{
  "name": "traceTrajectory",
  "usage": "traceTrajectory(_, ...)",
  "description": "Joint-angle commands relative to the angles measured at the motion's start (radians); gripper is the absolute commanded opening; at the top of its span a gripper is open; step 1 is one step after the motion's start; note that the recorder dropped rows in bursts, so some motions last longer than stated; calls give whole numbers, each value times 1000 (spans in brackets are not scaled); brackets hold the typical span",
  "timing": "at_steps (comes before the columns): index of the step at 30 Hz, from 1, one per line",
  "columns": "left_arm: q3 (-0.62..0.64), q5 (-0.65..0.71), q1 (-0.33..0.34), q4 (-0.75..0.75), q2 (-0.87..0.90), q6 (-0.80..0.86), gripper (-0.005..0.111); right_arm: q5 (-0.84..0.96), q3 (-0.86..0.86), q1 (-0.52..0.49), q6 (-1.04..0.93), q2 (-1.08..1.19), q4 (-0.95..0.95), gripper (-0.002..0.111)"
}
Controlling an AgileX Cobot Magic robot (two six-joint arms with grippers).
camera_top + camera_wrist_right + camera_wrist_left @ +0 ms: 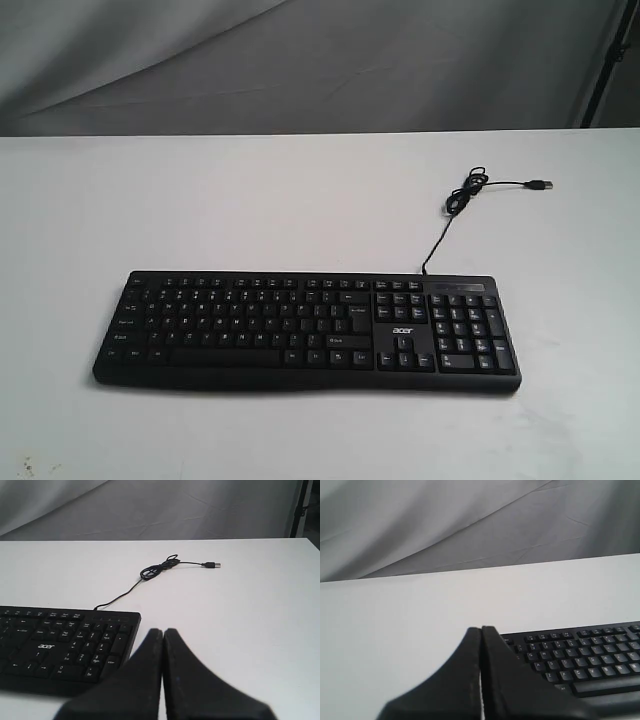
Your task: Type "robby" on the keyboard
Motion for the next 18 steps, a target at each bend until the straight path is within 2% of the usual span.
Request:
traceTrajectory(1, 4, -5, -6, 5, -3, -3, 0, -1, 3, 4, 2, -5, -12, 0)
traceTrajectory(18, 4, -5, -6, 5, -3, -3, 0, -21, 3, 4, 2, -5, -22, 0)
